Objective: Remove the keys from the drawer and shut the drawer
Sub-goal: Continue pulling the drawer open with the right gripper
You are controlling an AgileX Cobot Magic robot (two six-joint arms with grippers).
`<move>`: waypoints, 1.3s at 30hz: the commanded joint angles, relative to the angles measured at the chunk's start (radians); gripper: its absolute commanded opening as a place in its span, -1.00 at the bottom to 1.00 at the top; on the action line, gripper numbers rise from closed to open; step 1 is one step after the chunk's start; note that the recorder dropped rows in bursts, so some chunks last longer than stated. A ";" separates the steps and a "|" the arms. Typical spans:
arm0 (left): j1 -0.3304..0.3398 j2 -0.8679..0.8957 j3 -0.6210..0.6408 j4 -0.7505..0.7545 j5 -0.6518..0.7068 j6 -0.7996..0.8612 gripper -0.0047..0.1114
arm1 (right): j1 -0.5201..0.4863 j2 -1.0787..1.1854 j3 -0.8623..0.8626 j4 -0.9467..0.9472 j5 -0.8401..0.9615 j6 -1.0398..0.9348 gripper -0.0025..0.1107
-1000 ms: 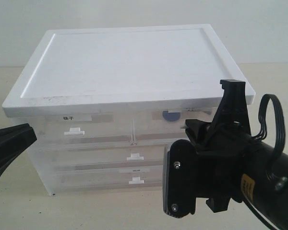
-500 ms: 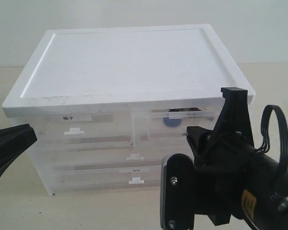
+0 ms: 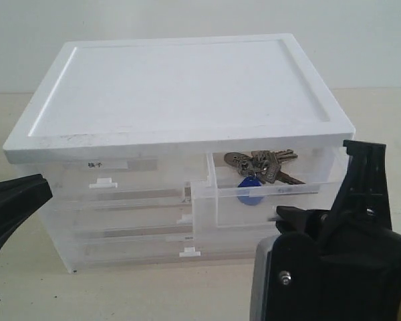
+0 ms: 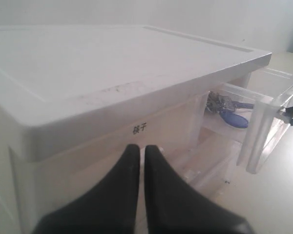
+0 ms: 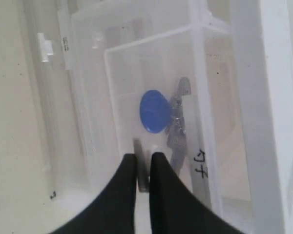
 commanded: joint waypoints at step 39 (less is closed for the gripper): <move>0.003 0.003 0.005 -0.003 -0.007 0.022 -0.84 | 0.078 -0.024 -0.022 0.149 -0.044 -0.120 -0.17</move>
